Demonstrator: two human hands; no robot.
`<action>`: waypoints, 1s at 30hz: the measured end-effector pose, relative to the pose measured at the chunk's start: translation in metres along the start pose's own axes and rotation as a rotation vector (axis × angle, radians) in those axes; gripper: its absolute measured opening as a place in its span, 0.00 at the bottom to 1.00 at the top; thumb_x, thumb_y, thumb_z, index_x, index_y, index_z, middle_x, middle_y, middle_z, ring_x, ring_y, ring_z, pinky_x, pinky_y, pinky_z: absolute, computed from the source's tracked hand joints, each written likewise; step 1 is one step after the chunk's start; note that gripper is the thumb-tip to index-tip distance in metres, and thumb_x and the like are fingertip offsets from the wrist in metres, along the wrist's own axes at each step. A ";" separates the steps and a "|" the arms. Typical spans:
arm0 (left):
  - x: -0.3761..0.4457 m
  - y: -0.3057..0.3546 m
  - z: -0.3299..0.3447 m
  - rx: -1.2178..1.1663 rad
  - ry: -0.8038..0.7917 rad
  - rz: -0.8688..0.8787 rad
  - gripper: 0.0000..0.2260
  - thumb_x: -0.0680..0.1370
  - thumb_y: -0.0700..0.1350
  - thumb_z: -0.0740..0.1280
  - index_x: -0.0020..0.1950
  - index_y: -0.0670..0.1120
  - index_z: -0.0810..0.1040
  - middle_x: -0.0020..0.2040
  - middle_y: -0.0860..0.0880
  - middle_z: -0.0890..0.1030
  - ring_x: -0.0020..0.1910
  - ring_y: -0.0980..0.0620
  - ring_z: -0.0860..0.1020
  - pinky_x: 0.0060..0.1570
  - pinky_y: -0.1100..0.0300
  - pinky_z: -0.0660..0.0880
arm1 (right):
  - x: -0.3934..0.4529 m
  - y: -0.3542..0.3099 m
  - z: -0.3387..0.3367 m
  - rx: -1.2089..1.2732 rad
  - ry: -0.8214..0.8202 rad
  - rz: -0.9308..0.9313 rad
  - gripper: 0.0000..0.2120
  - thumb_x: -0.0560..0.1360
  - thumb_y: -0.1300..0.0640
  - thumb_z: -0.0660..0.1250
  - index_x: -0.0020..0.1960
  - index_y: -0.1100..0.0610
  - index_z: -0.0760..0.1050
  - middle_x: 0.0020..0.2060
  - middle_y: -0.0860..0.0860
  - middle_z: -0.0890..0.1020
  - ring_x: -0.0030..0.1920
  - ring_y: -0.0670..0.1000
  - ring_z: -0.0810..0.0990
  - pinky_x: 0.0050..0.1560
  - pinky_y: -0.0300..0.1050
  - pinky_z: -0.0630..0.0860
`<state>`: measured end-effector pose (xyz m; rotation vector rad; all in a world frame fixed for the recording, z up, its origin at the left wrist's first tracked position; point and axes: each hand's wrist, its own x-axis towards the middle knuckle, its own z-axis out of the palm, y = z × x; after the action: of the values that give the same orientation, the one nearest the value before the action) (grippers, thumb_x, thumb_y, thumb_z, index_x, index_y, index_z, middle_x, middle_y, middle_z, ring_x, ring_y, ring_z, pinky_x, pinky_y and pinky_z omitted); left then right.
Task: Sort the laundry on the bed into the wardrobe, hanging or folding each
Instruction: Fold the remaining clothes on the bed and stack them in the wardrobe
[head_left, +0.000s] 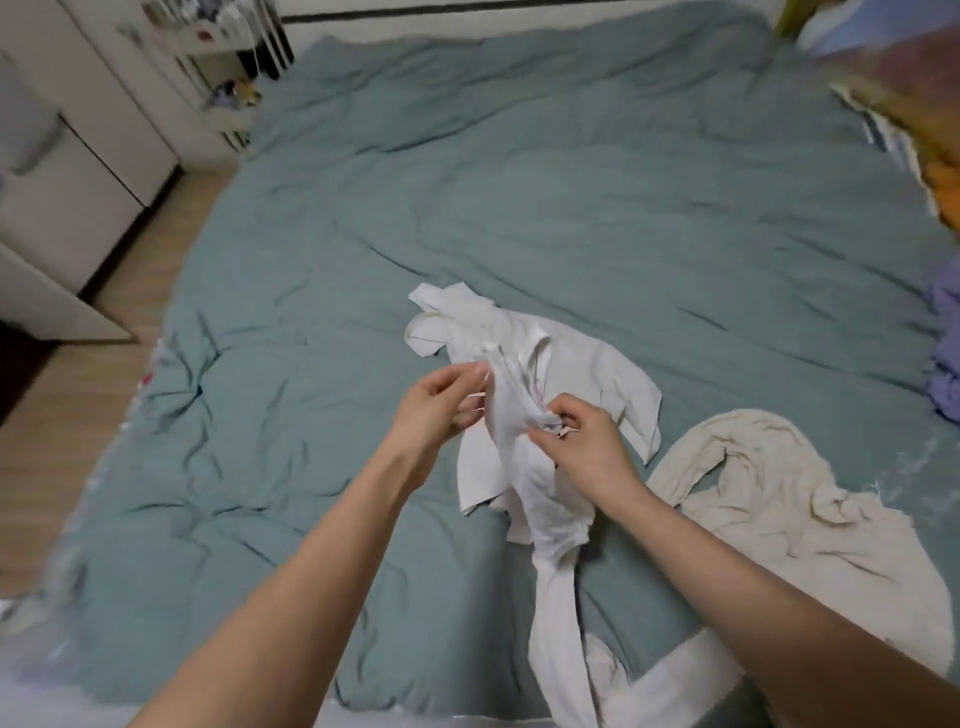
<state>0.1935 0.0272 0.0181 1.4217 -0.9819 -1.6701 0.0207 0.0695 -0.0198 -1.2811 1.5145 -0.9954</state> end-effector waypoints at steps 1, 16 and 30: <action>-0.005 0.011 -0.008 0.040 0.014 0.035 0.05 0.76 0.49 0.69 0.48 0.50 0.81 0.40 0.54 0.81 0.38 0.58 0.78 0.45 0.64 0.75 | 0.003 -0.011 0.002 -0.050 0.019 -0.025 0.11 0.70 0.65 0.71 0.35 0.59 0.70 0.28 0.47 0.71 0.32 0.45 0.68 0.36 0.42 0.65; -0.029 0.109 -0.152 0.126 -0.004 0.196 0.07 0.77 0.45 0.69 0.48 0.41 0.82 0.42 0.45 0.80 0.39 0.51 0.76 0.42 0.61 0.76 | 0.002 -0.138 0.116 0.107 0.035 -0.011 0.11 0.71 0.66 0.68 0.34 0.60 0.67 0.38 0.49 0.74 0.38 0.45 0.72 0.40 0.41 0.67; -0.033 0.122 -0.206 0.046 -0.171 0.294 0.09 0.80 0.43 0.64 0.42 0.45 0.78 0.32 0.54 0.76 0.31 0.60 0.74 0.36 0.69 0.73 | 0.030 -0.175 0.148 0.634 0.032 0.301 0.11 0.76 0.52 0.68 0.53 0.58 0.73 0.54 0.54 0.79 0.34 0.50 0.82 0.34 0.40 0.71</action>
<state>0.4076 -0.0180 0.1208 1.1130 -1.2656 -1.5743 0.2088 0.0101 0.1012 -0.5753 1.2203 -1.1679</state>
